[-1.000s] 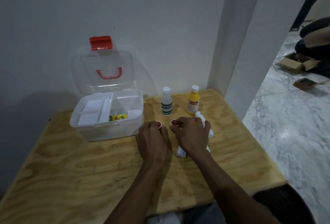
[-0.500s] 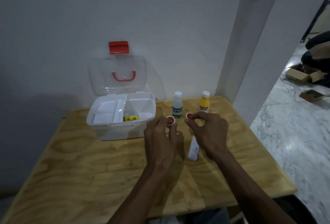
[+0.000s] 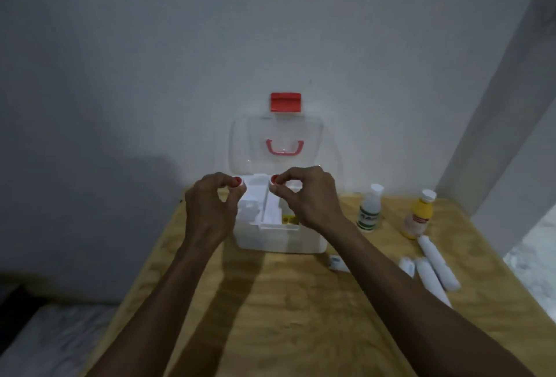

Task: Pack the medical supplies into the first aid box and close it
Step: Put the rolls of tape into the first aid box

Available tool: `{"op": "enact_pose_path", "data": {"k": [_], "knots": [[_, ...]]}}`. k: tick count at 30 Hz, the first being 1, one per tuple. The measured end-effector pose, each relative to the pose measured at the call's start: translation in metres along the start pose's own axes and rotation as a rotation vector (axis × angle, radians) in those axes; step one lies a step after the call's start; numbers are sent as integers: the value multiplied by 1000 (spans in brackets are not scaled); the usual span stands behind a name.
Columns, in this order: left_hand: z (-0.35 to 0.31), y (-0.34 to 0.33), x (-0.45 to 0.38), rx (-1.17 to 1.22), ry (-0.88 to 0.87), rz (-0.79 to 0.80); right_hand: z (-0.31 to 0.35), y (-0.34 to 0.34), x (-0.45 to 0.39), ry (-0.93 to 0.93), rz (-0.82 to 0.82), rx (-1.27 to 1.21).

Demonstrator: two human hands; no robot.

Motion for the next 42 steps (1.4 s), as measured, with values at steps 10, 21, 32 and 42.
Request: {"op": "enact_pose_path", "data": {"k": [10, 21, 32, 42], "knots": [[26, -44, -17, -42, 15, 207, -12, -72, -27, 26, 163, 81], [25, -58, -21, -111, -27, 278, -17, -92, -29, 84, 171, 223], [43, -63, -25, -171, 42, 283, -13, -95, -30, 133, 184, 350], [38, -59, -20, -146, -8, 297, -7, -91, -26, 134, 193, 313]]}}
Point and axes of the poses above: each hand's wrist, its own x-axis away from the middle knuckle, its own y-axis out of the back of the hand, z = x × y, the point moved 9 cm from there along -x, towards the middle knuckle, and after that the axes turned 12 degrees about -z, right-handed, at the moved point
